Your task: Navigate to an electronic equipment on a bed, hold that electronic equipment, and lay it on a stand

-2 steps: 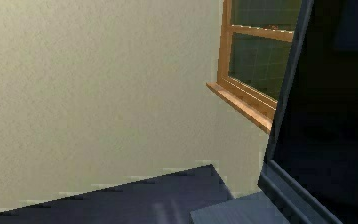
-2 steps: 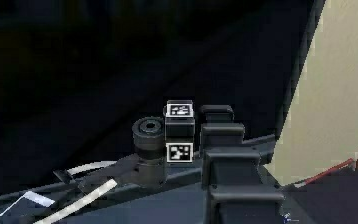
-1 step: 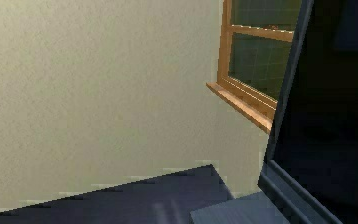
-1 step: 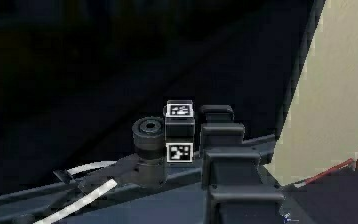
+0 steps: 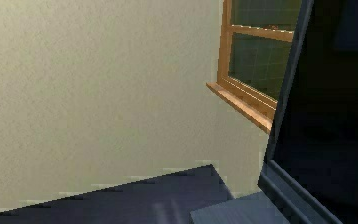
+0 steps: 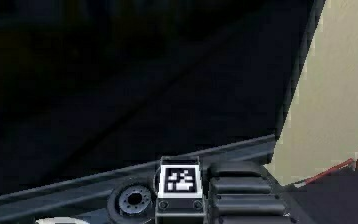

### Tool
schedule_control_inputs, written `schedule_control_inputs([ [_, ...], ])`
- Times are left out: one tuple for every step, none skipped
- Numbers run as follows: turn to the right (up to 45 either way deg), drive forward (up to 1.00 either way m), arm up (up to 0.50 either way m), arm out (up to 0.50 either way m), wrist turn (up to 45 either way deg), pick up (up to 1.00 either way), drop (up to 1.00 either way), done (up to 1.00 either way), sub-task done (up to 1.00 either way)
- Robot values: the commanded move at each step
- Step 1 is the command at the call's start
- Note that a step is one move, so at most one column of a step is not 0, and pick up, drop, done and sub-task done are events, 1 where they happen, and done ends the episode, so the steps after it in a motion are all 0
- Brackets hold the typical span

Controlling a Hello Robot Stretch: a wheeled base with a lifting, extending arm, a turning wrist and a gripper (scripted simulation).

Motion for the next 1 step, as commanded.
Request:
schedule_control_inputs([
  [0.0, 0.00, 0.00, 0.00, 0.0, 0.00, 0.00, 1.00, 0.00],
])
